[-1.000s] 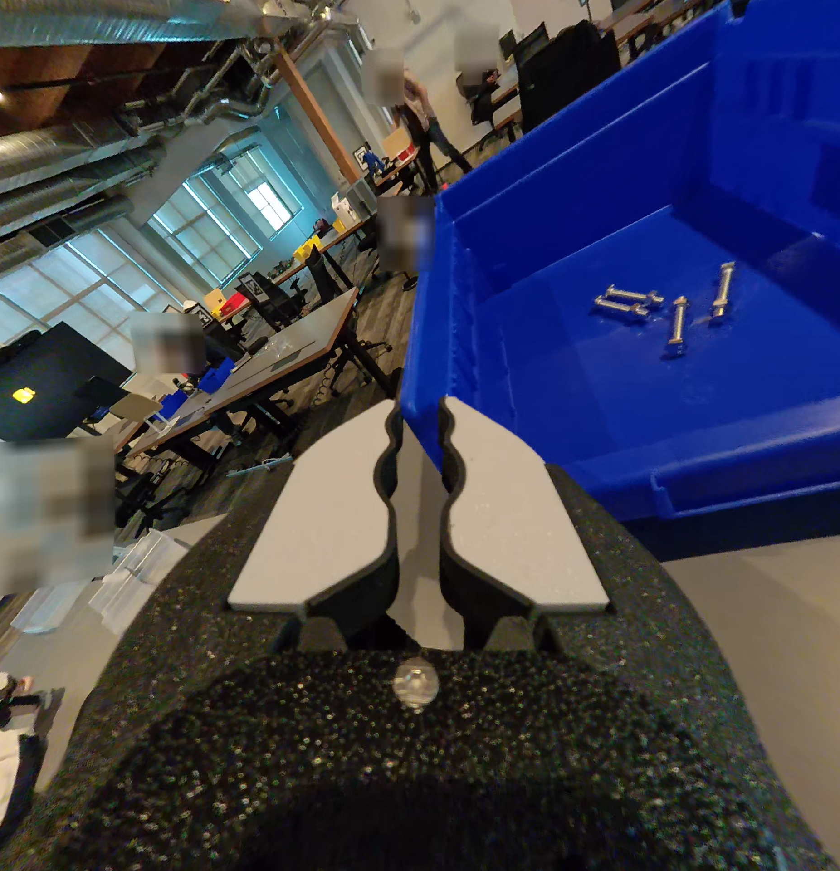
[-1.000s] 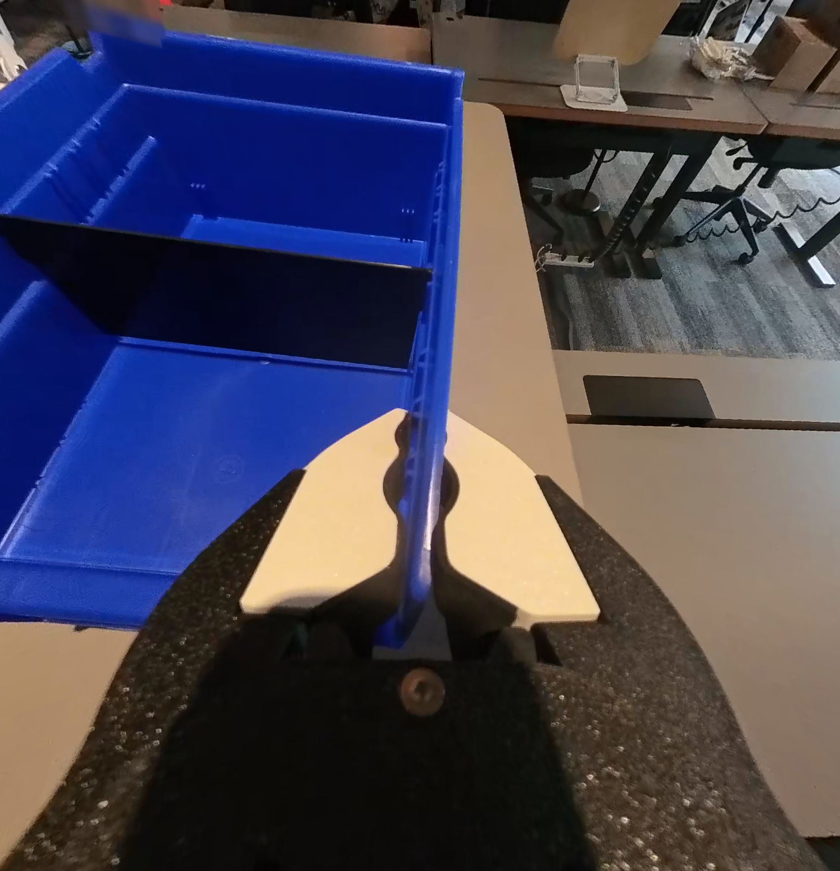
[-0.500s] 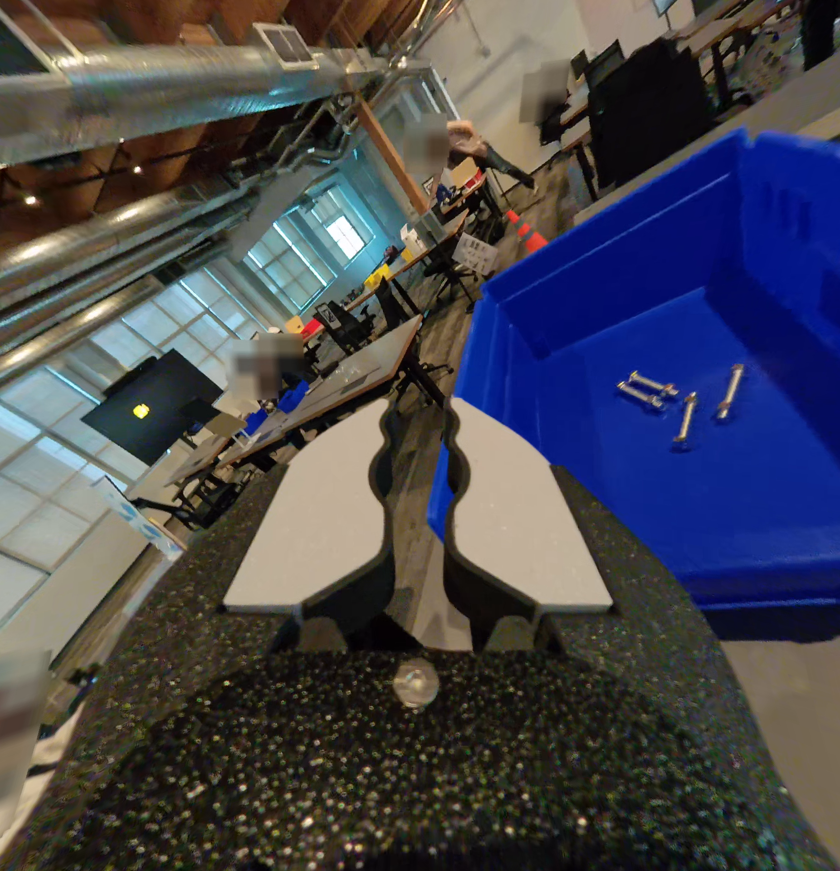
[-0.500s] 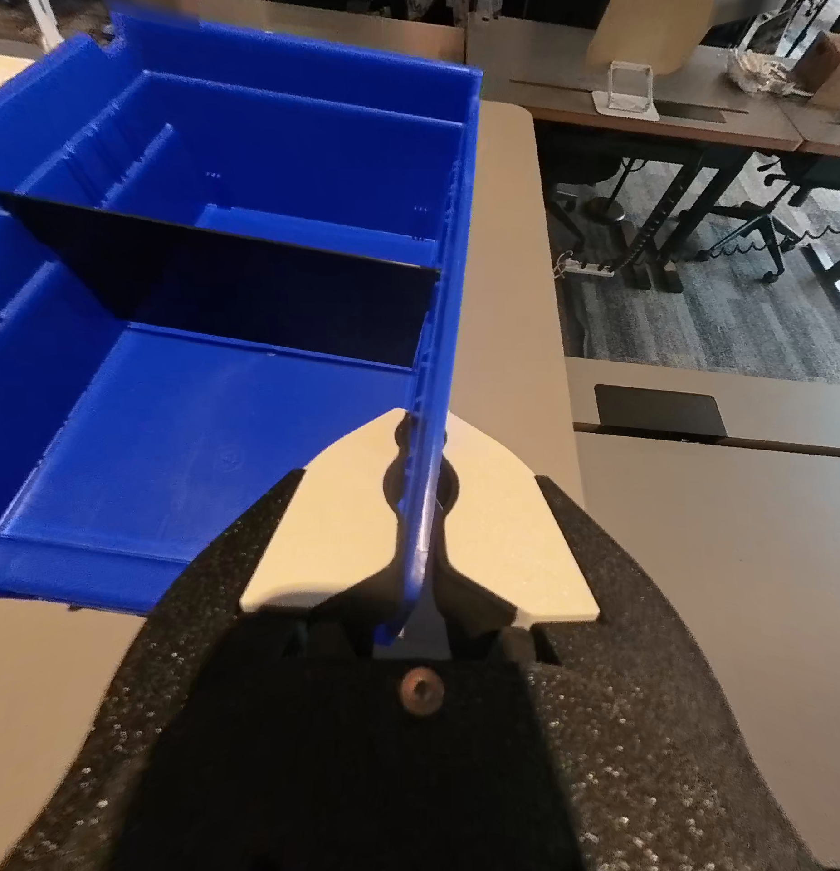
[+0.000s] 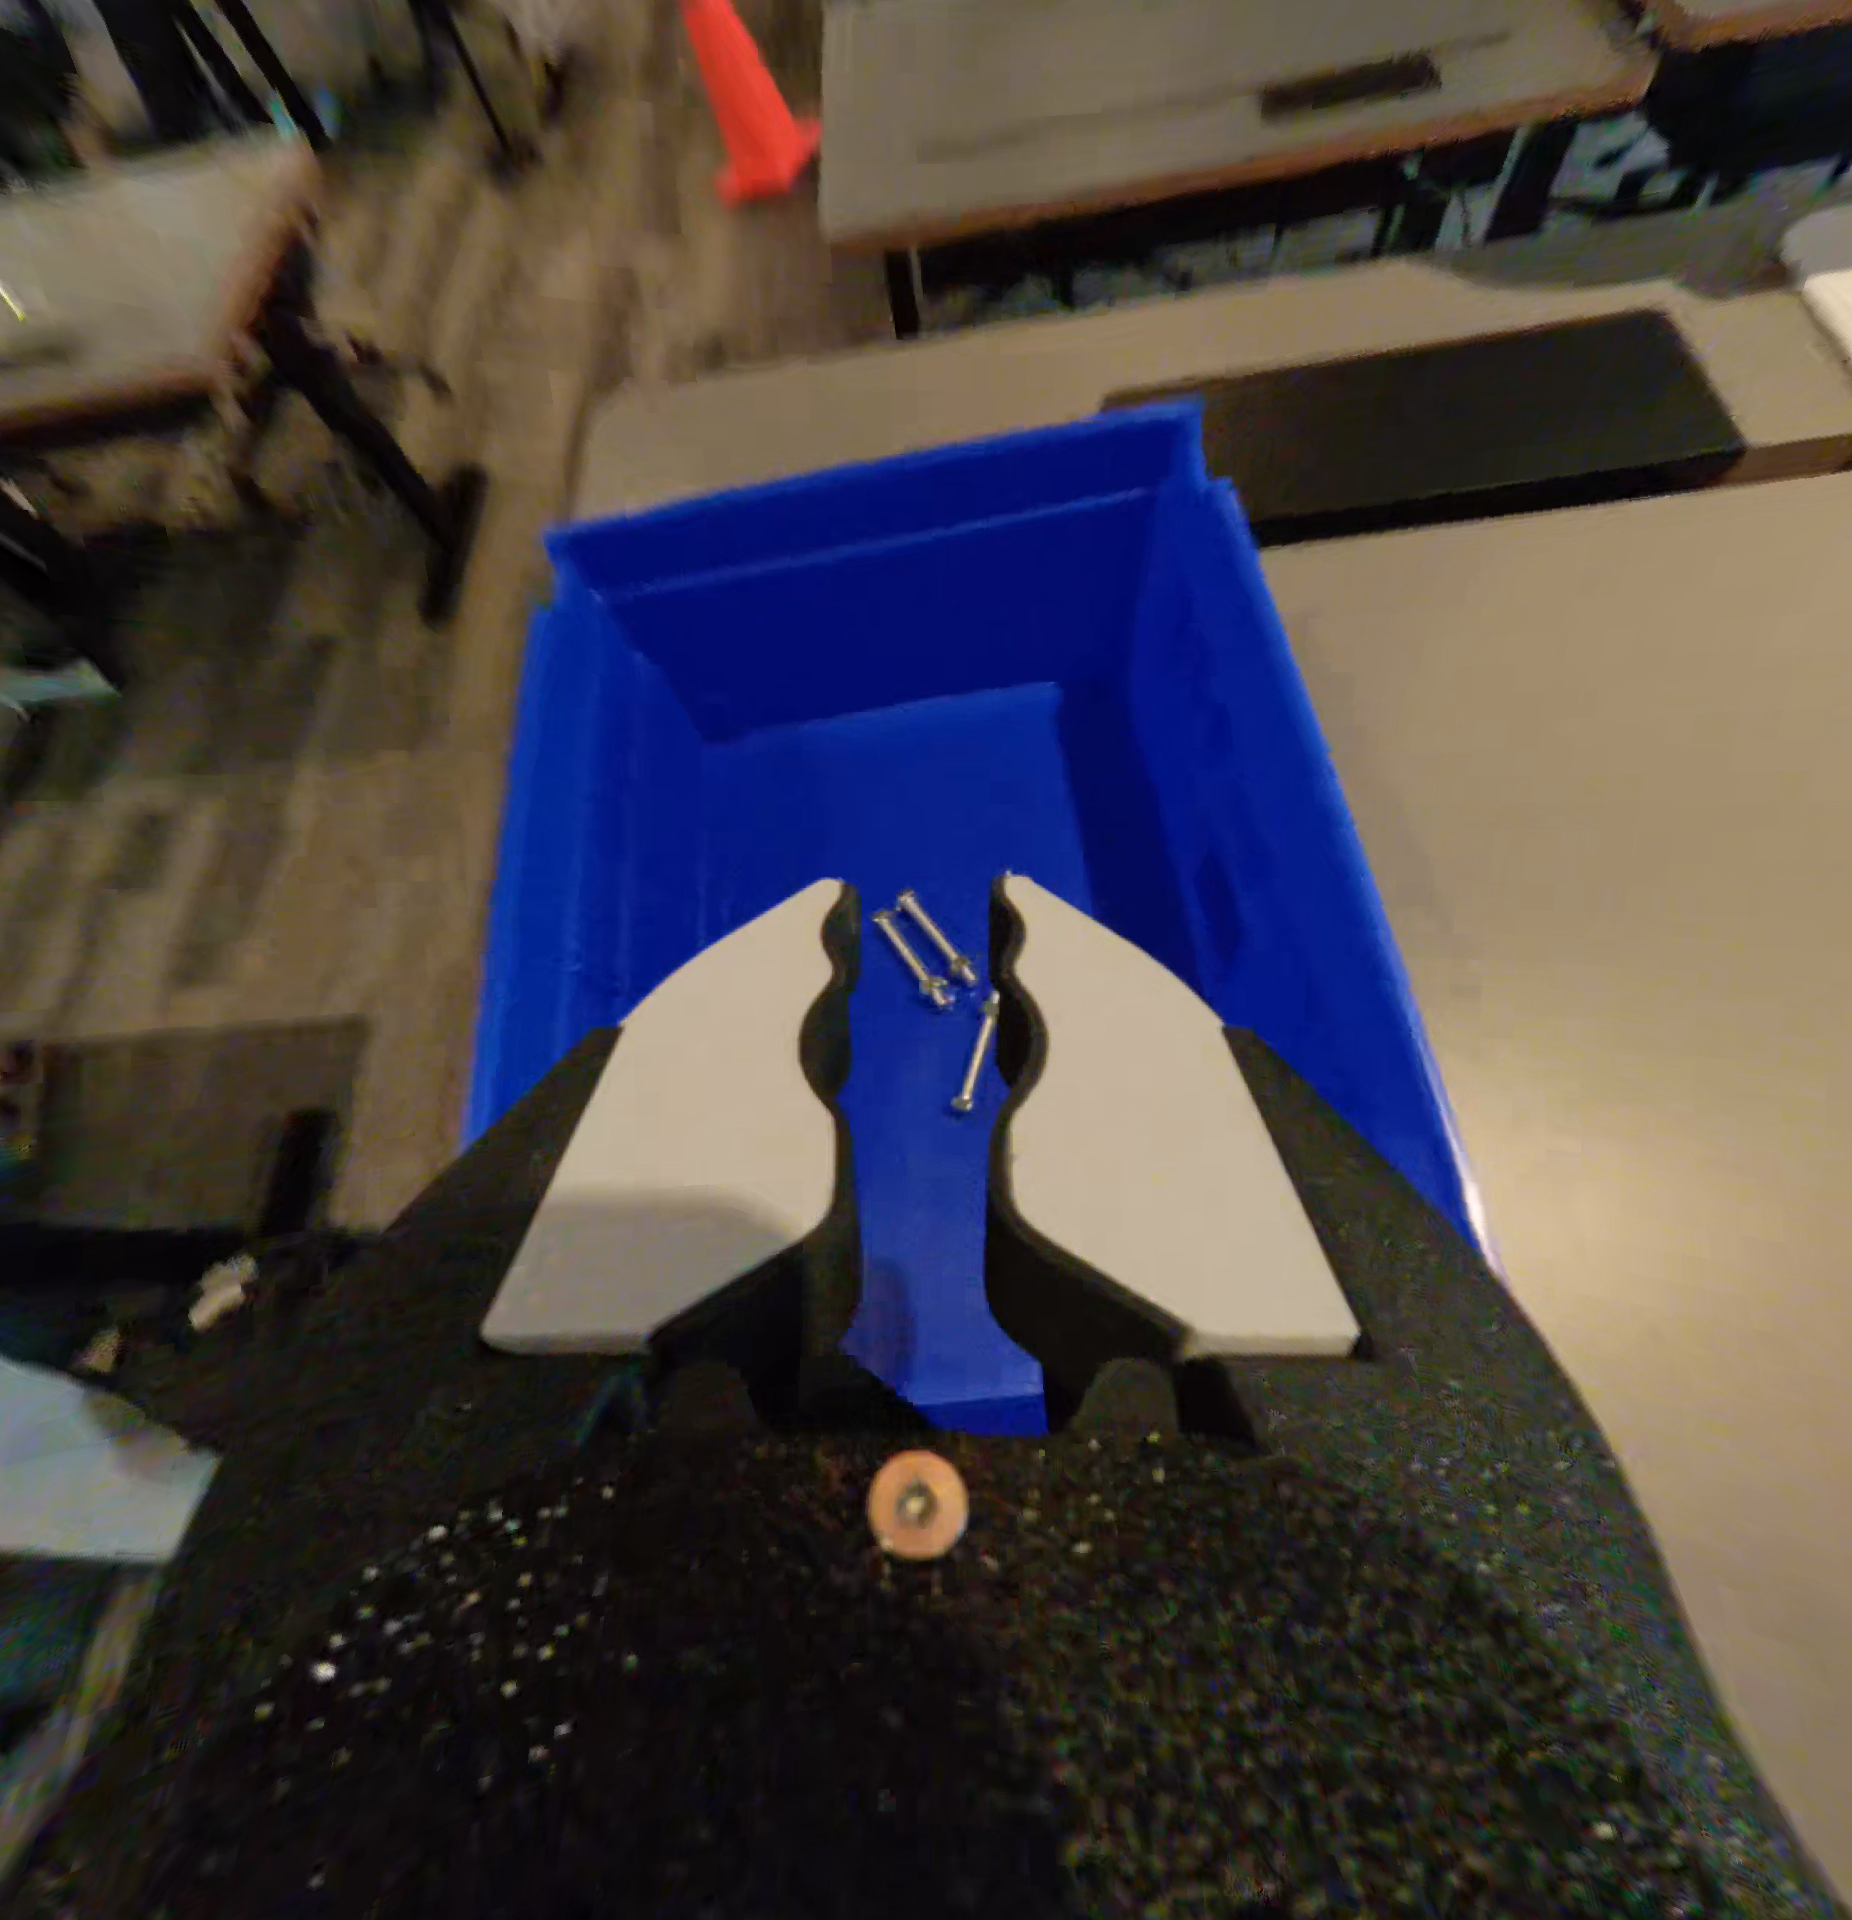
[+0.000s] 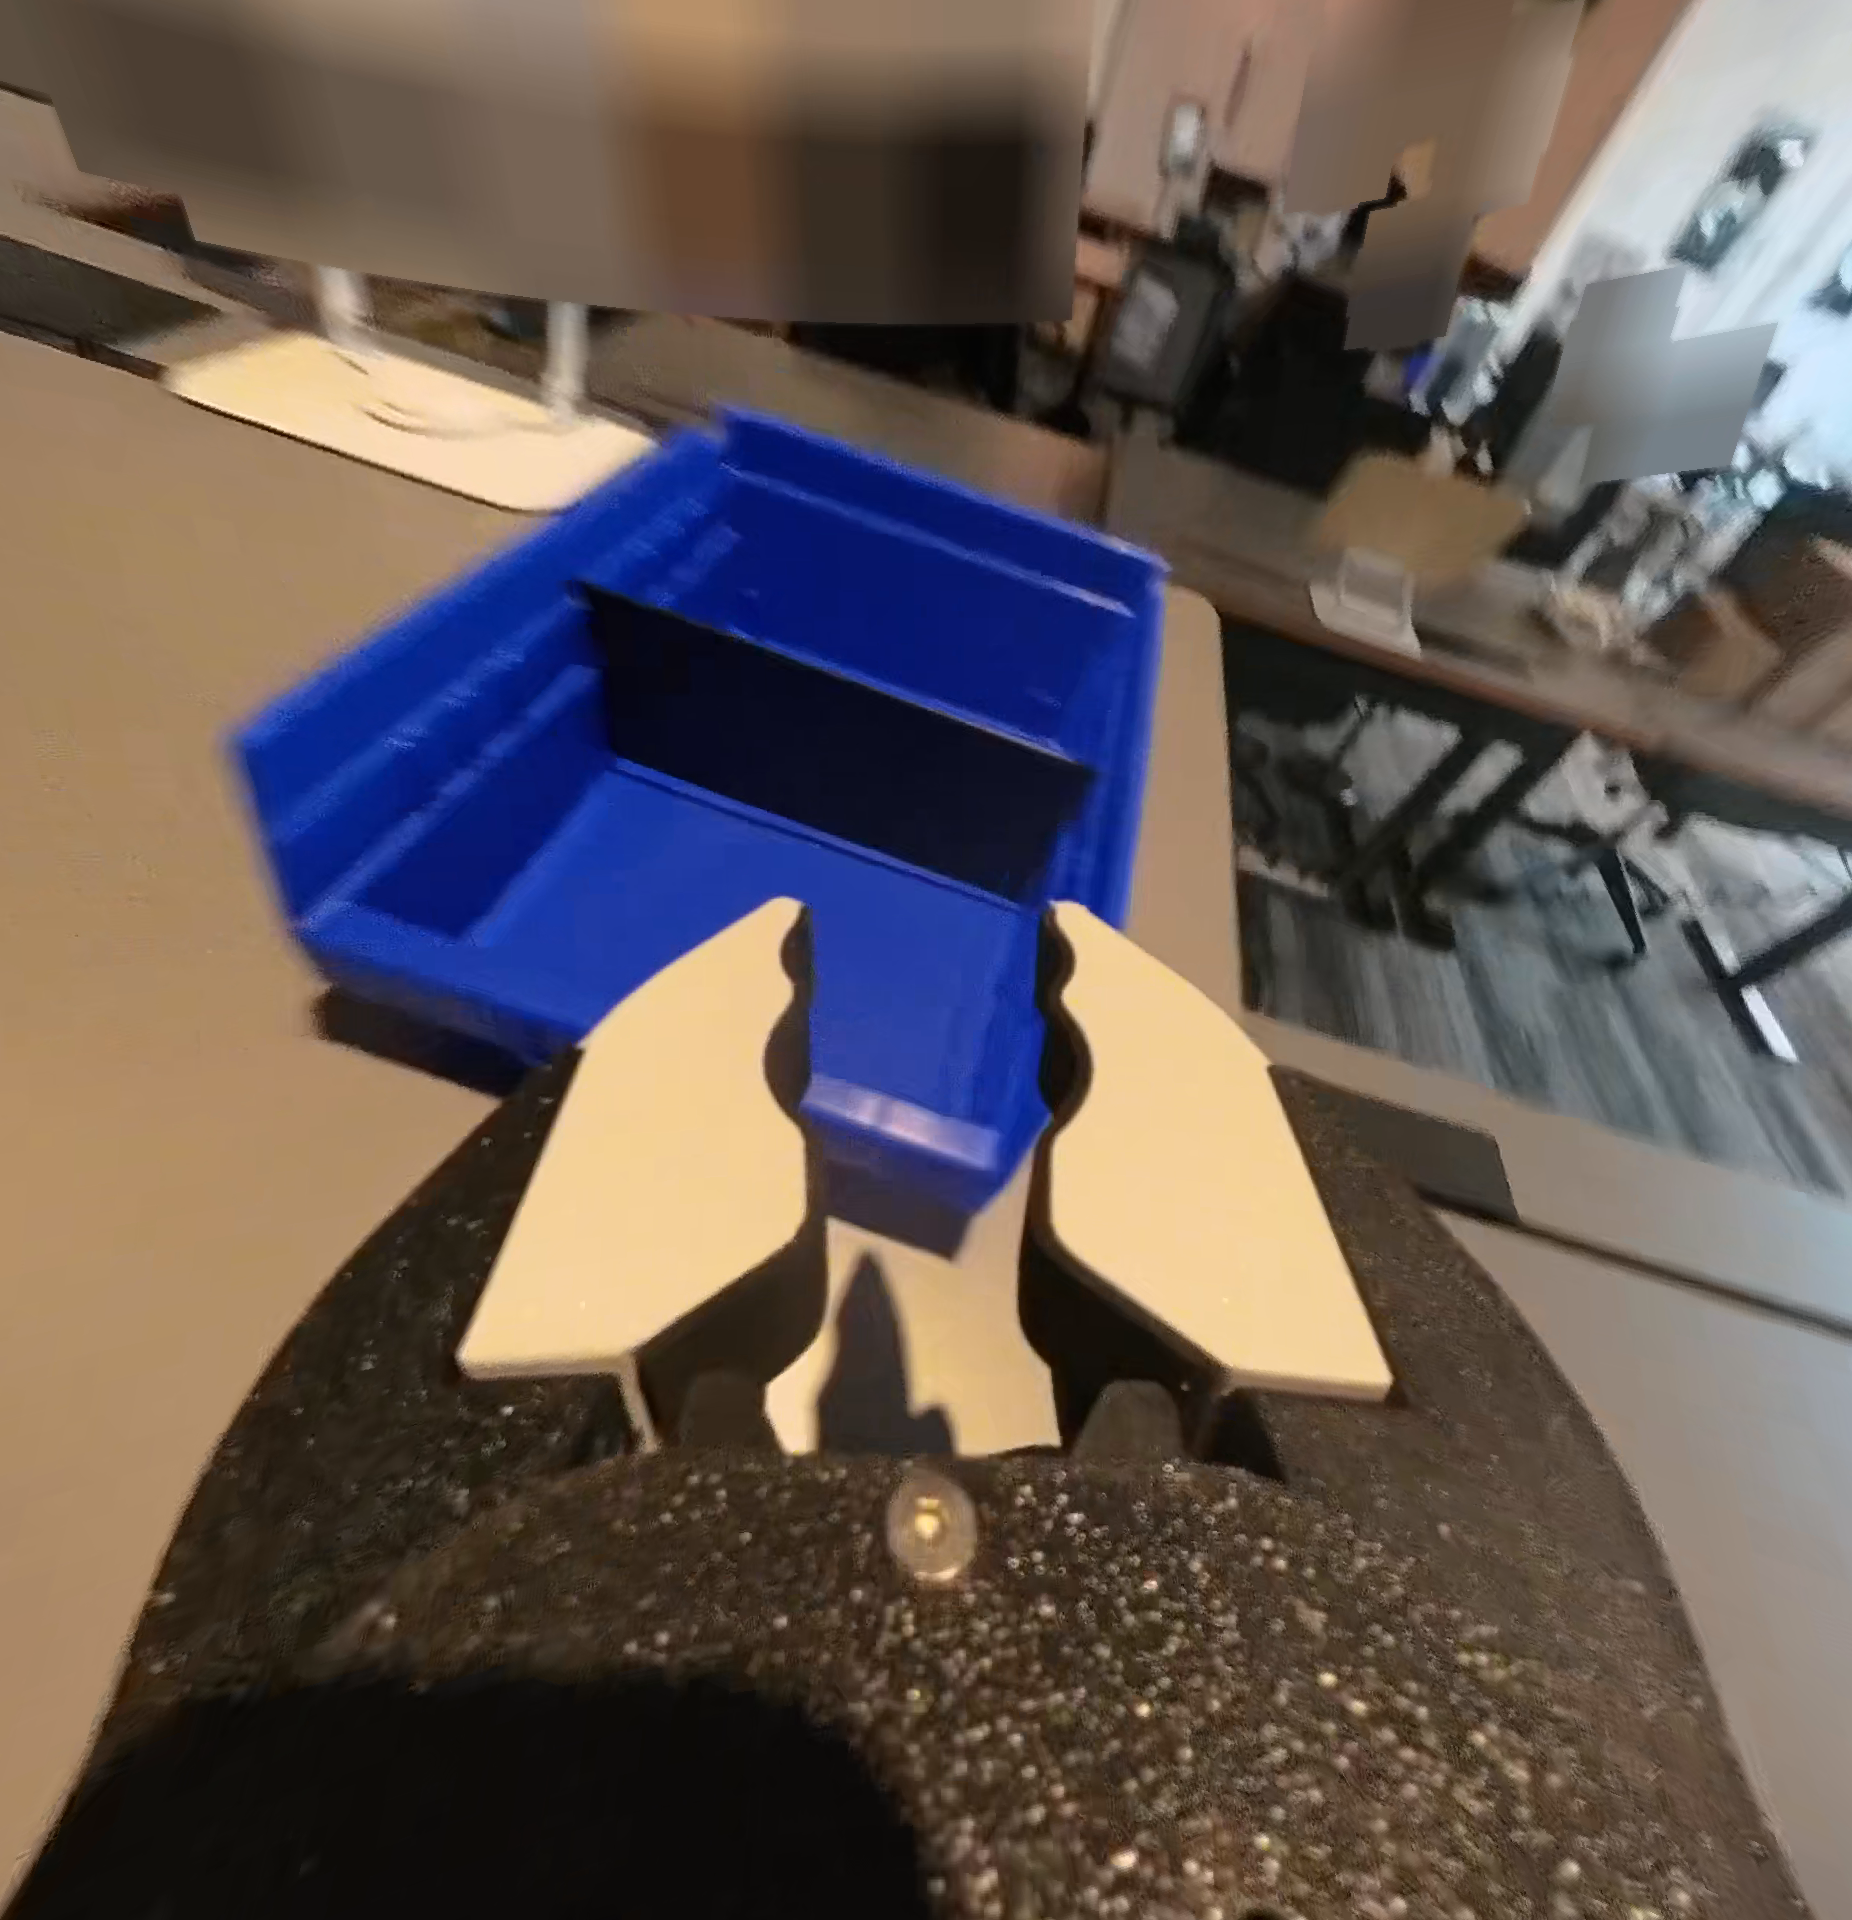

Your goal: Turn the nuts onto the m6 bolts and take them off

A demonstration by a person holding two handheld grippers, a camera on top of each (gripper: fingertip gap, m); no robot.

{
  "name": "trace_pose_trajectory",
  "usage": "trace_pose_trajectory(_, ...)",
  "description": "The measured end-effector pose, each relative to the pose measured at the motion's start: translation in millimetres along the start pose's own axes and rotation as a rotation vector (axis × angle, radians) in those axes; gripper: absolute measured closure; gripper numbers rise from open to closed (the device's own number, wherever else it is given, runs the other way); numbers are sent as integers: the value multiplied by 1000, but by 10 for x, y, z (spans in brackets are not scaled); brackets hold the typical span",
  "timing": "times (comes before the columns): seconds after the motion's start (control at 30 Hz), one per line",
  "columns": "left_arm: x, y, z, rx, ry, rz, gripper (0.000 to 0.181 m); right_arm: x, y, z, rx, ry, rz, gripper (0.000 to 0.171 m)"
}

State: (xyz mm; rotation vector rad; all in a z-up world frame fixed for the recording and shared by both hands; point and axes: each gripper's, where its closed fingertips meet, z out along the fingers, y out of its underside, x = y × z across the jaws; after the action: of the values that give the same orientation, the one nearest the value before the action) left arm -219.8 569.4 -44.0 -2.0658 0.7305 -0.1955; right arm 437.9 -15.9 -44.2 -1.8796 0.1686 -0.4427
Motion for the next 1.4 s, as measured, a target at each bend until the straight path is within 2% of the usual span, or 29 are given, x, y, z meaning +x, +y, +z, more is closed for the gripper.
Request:
trace_pose_trajectory(0.1, -45, 261, 474, -270, -5, -61, 156, -541, -85, -159, 27, -140, -53, 136)
trace_pose_trajectory(0.2, -120, 570, 837, -452, -33, -87, 156, -1044, 78, -197, -31, -249, -111, 137)
trace_pose_trajectory(0.3, -116, 745, 1041, -521, -27, -121, 156, -1381, 293, -250, -79, -308, -173, 139)
trace_pose_trajectory(0.4, -162, 893, 1123, -585, -59, -110, 158, -1530, 490, -299, -129, -329, -206, 140)
trace_pose_trajectory(0.53, -145, 935, 1169, -606, -31, -131, 159, -1581, 579, -341, -149, -340, -198, 141)
trace_pose_trajectory(0.73, -155, 961, 1131, -586, -22, -96, 171, -1730, 542, -252, -141, -379, -196, 142)
trace_pose_trajectory(0.83, -65, 570, 929, -365, 15, -125, 175, -1874, 465, -223, -120, -411, -248, 142)
trace_pose_trajectory(0.93, 590, -162, 394, -35, 227, -143, 175, -2068, 347, -188, -74, -471, -264, 143)
trace_pose_trajectory(1.0, 1414, -590, -63, 157, 479, -148, 176, -2291, 204, -114, -27, -551, -225, 146)
trace_pose_trajectory(1.07, 2362, -723, -383, 242, 716, -96, 176, -2578, 3, 27, 21, -643, -178, 147)
trace_pose_trajectory(1.1, 2826, -670, -434, 239, 812, -73, 176, -2725, -121, 132, 45, -679, -153, 147)
trace_pose_trajectory(1.17, 3658, -386, -315, 160, 949, -36, 176, -2984, -382, 418, 75, -719, -104, 149)
trace_pose_trajectory(1.23, 4267, 51, -8, 15, 969, 55, 176, -3155, -598, 807, 74, -708, -70, 149)
trace_pose_trajectory(1.3, 4644, 395, 157, -92, 962, 159, 176, -3234, -682, 1245, 12, -664, -35, 149)
trace_pose_trajectory(1.4, 4910, 679, 197, -181, 957, 259, 176, -3337, -504, 1740, -162, -653, 15, 147)
